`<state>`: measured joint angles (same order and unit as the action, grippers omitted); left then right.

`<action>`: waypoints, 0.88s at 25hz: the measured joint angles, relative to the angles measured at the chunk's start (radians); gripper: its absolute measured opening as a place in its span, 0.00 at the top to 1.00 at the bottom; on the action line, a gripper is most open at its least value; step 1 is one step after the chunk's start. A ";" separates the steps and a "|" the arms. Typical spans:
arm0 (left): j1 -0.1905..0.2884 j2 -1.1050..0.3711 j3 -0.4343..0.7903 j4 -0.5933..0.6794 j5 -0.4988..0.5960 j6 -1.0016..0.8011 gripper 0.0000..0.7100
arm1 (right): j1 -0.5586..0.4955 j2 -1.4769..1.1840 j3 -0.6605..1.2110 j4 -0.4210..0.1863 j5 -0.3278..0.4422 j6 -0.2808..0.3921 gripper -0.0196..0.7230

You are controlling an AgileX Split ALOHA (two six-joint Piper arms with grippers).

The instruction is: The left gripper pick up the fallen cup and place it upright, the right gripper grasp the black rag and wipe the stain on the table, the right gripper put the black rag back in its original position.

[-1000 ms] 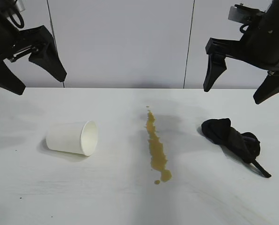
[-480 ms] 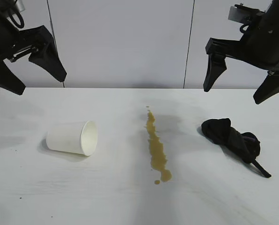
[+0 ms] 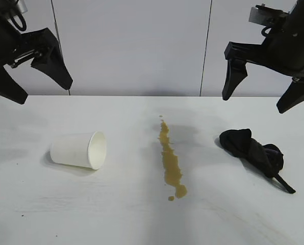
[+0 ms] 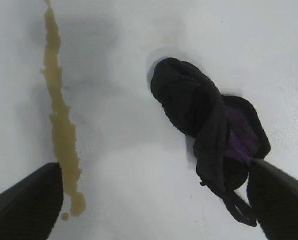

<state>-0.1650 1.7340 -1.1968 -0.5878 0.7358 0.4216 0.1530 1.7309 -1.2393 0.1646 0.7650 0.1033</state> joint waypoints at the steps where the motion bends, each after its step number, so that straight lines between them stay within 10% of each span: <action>1: -0.001 0.000 -0.004 0.012 0.017 0.053 0.02 | 0.000 0.000 0.000 0.000 0.000 0.000 0.04; 8: -0.111 0.000 -0.022 0.143 0.181 0.736 0.02 | 0.000 0.000 0.000 0.000 0.000 0.000 0.04; 22: -0.275 0.096 -0.026 0.386 -0.052 0.818 0.02 | 0.000 0.000 0.000 -0.005 0.000 0.000 0.04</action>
<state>-0.4398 1.8296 -1.2229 -0.2023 0.6835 1.2401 0.1530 1.7309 -1.2393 0.1601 0.7650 0.1033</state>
